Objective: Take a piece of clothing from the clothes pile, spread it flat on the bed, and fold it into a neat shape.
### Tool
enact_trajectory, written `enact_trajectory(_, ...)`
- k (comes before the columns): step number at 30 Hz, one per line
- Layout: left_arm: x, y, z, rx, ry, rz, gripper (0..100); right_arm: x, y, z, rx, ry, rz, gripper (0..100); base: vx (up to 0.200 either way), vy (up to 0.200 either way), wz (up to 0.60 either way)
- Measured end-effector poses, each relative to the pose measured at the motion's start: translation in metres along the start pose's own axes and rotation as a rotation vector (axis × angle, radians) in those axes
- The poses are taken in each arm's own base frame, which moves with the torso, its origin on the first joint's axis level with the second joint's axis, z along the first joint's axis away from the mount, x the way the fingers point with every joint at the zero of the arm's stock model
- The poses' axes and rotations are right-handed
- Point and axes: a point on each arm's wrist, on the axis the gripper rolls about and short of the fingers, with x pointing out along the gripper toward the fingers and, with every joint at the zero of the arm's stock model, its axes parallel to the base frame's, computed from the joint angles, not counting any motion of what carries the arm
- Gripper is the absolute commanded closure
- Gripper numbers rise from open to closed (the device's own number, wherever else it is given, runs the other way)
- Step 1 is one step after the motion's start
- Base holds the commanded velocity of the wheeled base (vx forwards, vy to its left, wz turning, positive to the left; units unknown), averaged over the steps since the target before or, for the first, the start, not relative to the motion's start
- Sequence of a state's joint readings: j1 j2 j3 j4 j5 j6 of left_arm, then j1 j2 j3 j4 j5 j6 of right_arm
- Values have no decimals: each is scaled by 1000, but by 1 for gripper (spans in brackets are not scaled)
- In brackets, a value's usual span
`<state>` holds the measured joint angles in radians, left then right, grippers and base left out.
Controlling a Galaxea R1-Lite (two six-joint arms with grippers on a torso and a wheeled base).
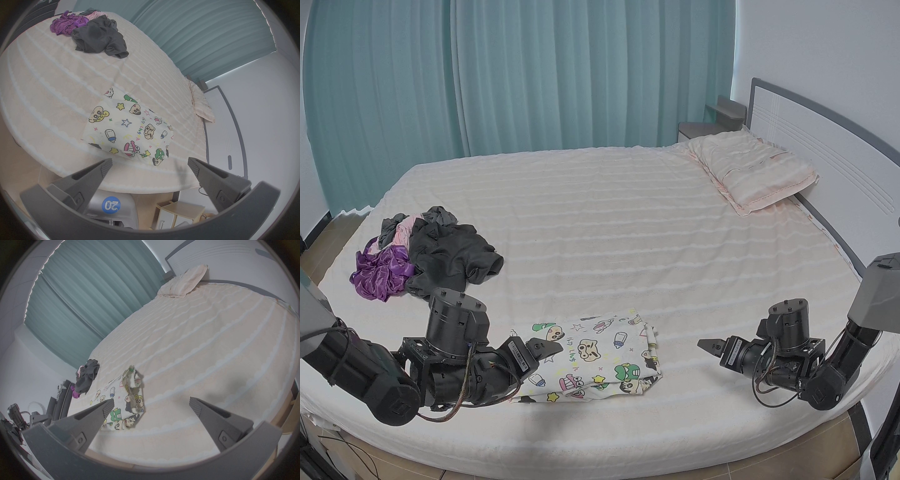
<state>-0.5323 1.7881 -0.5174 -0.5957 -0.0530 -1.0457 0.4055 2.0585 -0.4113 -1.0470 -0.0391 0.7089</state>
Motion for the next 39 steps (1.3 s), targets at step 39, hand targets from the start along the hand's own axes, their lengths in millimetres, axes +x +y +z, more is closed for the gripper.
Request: enact_trajectory(39, 7, 13, 1, -11, -5, 6, 0, 65, -12, -24, -135, 139, 26, 0, 0, 56, 0)
